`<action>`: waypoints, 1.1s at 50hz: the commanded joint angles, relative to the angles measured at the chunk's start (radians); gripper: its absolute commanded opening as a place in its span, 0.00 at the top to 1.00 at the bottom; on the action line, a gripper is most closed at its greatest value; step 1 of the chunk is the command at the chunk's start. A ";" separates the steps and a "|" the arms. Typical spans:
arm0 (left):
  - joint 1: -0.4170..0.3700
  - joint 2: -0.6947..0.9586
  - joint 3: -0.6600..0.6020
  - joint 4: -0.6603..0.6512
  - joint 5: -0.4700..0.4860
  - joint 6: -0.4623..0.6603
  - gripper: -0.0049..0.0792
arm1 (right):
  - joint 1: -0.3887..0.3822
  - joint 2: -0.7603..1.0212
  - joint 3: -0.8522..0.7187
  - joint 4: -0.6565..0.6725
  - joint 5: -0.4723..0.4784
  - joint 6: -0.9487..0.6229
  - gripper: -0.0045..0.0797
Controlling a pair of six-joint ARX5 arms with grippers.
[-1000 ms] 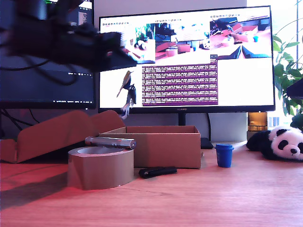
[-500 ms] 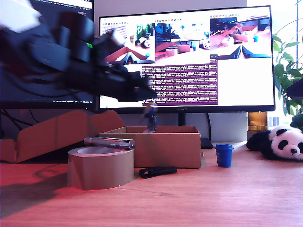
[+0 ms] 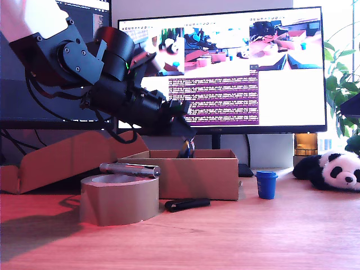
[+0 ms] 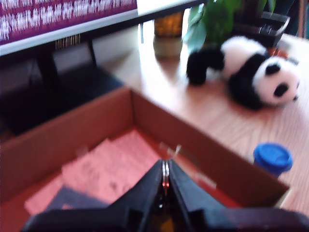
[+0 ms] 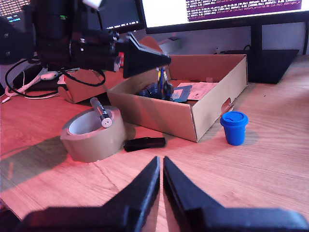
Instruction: Pick up the keys and place it inside the cardboard box
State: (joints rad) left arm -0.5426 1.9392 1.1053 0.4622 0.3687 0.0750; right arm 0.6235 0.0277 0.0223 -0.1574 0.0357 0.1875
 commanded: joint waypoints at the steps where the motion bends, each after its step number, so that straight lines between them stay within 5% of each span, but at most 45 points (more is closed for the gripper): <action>1: -0.003 0.017 0.011 -0.001 0.003 0.005 0.96 | 0.003 0.000 -0.005 0.014 0.001 0.029 0.96; 16: -0.003 0.017 0.012 0.011 -0.030 0.005 0.70 | 0.003 0.000 -0.005 0.011 0.001 0.051 0.96; 28: -0.003 -0.002 0.012 -0.007 -0.029 0.004 0.72 | 0.003 0.000 -0.005 -0.022 0.001 0.048 0.96; 36: -0.003 -0.069 0.012 -0.080 -0.028 0.005 0.98 | 0.003 0.000 -0.005 -0.031 0.002 0.047 0.96; 55: -0.003 -0.241 0.008 -0.342 -0.024 0.016 0.97 | 0.002 0.000 -0.005 -0.036 0.057 0.019 0.96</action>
State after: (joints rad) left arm -0.5426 1.6833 1.1194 0.1459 0.3420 0.0795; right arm 0.6235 0.0277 0.0223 -0.1970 0.0811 0.2089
